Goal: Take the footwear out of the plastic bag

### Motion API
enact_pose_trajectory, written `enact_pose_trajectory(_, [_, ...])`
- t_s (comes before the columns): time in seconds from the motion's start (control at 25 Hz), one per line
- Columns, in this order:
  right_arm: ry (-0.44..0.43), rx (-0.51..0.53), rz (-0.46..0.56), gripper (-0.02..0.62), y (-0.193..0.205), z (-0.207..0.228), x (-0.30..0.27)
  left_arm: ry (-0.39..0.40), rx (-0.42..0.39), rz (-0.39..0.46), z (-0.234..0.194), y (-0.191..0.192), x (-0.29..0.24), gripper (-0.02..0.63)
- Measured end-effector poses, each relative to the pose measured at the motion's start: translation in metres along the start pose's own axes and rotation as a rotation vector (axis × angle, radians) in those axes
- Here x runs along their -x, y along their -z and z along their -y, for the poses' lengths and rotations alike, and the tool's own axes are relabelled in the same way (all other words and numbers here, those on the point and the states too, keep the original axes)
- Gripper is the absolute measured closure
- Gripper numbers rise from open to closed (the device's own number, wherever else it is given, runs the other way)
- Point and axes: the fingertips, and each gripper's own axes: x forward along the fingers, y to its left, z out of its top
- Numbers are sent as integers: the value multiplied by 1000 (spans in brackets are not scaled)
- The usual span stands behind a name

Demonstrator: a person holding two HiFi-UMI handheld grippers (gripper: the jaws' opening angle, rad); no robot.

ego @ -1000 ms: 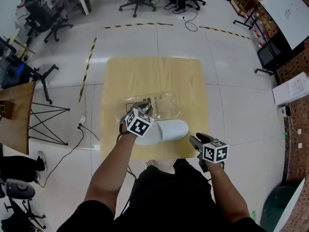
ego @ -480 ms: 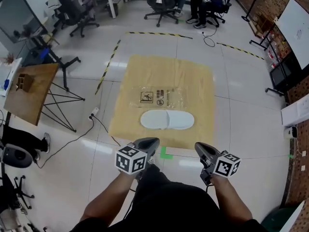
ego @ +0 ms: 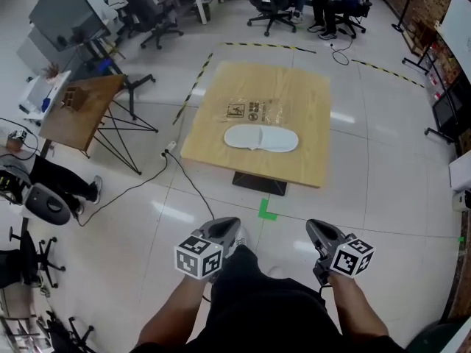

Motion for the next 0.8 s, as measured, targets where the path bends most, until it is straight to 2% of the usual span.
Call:
enact_pose_trajectory(0.2, [3, 72, 3, 595, 17, -27, 28, -17, 13, -31, 22, 30, 32, 598])
enact_pose_trajectory(0.36, [19, 106, 10, 595, 22, -42, 35, -18, -49, -39, 24, 33, 45, 600])
enact_pose_trajectory(0.6, [87, 153, 4, 595, 35, -69, 18, -7, -100, -20, -1, 27, 77, 600])
enact_pose_trajectory(0.8, [138, 143, 25, 595, 47, -101, -8, 5, -172, -18, -34, 20, 108, 600])
